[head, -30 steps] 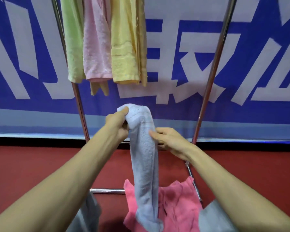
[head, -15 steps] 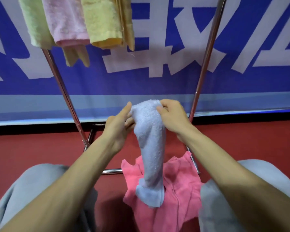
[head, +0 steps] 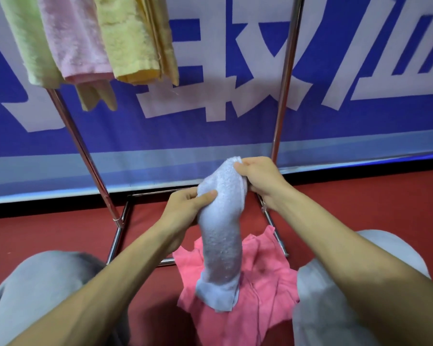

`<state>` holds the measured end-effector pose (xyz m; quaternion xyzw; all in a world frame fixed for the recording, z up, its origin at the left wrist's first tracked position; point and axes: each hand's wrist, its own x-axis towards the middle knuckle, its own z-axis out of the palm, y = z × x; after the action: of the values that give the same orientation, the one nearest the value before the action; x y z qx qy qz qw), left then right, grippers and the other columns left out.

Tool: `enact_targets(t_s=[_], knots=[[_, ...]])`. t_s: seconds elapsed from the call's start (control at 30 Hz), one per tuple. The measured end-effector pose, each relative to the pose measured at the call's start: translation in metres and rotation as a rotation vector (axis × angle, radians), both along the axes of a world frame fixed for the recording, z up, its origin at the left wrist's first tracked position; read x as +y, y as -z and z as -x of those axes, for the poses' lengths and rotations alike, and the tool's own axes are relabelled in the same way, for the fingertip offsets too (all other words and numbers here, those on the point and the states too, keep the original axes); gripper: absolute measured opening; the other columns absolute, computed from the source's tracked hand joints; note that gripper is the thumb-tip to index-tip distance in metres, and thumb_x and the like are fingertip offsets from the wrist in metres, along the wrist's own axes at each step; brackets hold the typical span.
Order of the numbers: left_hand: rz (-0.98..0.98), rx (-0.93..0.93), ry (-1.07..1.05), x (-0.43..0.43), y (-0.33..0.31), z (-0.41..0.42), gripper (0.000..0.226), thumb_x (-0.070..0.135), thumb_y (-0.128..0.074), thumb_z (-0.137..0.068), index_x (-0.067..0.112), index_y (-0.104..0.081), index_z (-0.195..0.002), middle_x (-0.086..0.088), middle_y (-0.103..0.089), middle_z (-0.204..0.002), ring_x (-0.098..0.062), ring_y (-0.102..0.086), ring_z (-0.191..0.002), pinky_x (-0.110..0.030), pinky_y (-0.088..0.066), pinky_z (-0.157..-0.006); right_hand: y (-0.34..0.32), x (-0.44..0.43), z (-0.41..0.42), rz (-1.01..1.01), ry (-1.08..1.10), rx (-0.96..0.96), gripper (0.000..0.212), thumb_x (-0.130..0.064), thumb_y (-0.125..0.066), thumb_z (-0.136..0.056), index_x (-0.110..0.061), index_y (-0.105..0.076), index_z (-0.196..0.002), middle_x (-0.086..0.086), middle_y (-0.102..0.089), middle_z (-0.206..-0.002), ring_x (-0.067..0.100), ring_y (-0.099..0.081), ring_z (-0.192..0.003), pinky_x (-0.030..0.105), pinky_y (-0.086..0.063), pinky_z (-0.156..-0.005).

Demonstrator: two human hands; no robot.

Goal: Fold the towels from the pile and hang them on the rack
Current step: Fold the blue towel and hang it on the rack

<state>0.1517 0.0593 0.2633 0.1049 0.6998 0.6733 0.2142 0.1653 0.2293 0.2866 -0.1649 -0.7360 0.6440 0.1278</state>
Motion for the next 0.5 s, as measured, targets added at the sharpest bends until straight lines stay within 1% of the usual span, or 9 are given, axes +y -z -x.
enact_targets(t_s=[0.07,0.13,0.2,0.23,0.3,0.33,0.4,0.43,0.5], knots=[[-0.064,0.021,-0.038,-0.003,-0.011,0.001,0.017,0.015,-0.062,-0.089,0.003,-0.072,-0.096,-0.01,-0.074,-0.092,-0.013,-0.067,-0.075,-0.019,-0.051,-0.059,0.001,-0.002,-0.005,0.138,-0.024,-0.057,0.027,-0.018,-0.056,-0.093,0.006,-0.066,-0.098,0.013,-0.064,-0.087,0.024,-0.059,-0.082,0.035,-0.045,-0.075],[-0.122,0.042,-0.076,-0.007,-0.021,0.0,0.016,0.013,-0.061,-0.089,0.003,-0.071,-0.096,-0.009,-0.075,-0.09,-0.012,-0.068,-0.075,-0.019,-0.052,-0.06,0.004,-0.006,-0.009,0.247,-0.08,-0.09,0.033,-0.03,-0.053,-0.096,-0.001,-0.067,-0.102,0.012,-0.071,-0.097,0.025,-0.067,-0.089,0.033,-0.051,-0.079],[-0.144,0.071,-0.121,-0.01,-0.028,0.0,0.018,0.014,-0.062,-0.089,0.0,-0.071,-0.097,-0.014,-0.074,-0.094,-0.015,-0.068,-0.08,-0.023,-0.054,-0.067,0.004,-0.014,-0.01,0.339,-0.137,-0.11,0.038,-0.038,-0.048,-0.097,-0.005,-0.066,-0.106,0.01,-0.072,-0.1,0.022,-0.067,-0.092,0.031,-0.053,-0.079],[-0.15,0.081,-0.148,-0.012,-0.031,0.0,0.019,0.015,-0.063,-0.089,-0.001,-0.07,-0.097,-0.018,-0.073,-0.097,-0.018,-0.067,-0.082,-0.027,-0.054,-0.072,0.004,-0.019,-0.01,0.382,-0.159,-0.11,0.041,-0.04,-0.045,-0.098,-0.005,-0.065,-0.109,0.01,-0.071,-0.103,0.021,-0.067,-0.093,0.03,-0.053,-0.081],[-0.161,0.078,-0.201,-0.015,-0.037,0.001,0.023,0.017,-0.065,-0.087,-0.004,-0.068,-0.097,-0.022,-0.071,-0.098,-0.021,-0.066,-0.084,-0.034,-0.053,-0.078,0.005,-0.028,-0.008,0.476,-0.207,-0.097,0.049,-0.042,-0.038,-0.1,-0.004,-0.063,-0.116,0.012,-0.069,-0.113,0.021,-0.065,-0.103,0.032,-0.05,-0.09],[-0.167,0.072,-0.228,-0.018,-0.04,0.002,0.023,0.017,-0.066,-0.086,-0.004,-0.068,-0.096,-0.021,-0.072,-0.096,-0.022,-0.066,-0.082,-0.035,-0.054,-0.077,0.006,-0.033,-0.007,0.525,-0.247,-0.097,0.052,-0.045,-0.034,-0.1,-0.005,-0.061,-0.12,0.013,-0.067,-0.118,0.023,-0.063,-0.11,0.034,-0.048,-0.096],[-0.179,0.053,-0.298,-0.024,-0.043,0.006,0.019,0.015,-0.069,-0.083,-0.003,-0.068,-0.089,-0.015,-0.072,-0.082,-0.02,-0.066,-0.073,-0.031,-0.055,-0.067,0.009,-0.042,-0.007,0.549,-0.334,-0.117,0.06,-0.052,-0.027,-0.099,-0.009,-0.058,-0.126,0.015,-0.065,-0.123,0.027,-0.059,-0.117,0.04,-0.042,-0.105],[-0.185,0.039,-0.345,-0.027,-0.043,0.01,0.015,0.013,-0.071,-0.081,-0.002,-0.068,-0.085,-0.012,-0.07,-0.076,-0.019,-0.065,-0.069,-0.028,-0.054,-0.063,0.011,-0.046,-0.007,0.527,-0.374,-0.135,0.063,-0.055,-0.024,-0.098,-0.01,-0.058,-0.126,0.018,-0.063,-0.124,0.03,-0.058,-0.119,0.043,-0.039,-0.107],[-0.196,0.003,-0.442,-0.034,-0.041,0.017,0.012,0.01,-0.073,-0.078,0.0,-0.066,-0.079,-0.012,-0.066,-0.072,-0.021,-0.061,-0.066,-0.028,-0.051,-0.062,0.015,-0.053,-0.007,0.47,-0.43,-0.162,0.063,-0.053,-0.027,-0.098,-0.005,-0.06,-0.122,0.024,-0.06,-0.126,0.033,-0.057,-0.116,0.044,-0.037,-0.107]])
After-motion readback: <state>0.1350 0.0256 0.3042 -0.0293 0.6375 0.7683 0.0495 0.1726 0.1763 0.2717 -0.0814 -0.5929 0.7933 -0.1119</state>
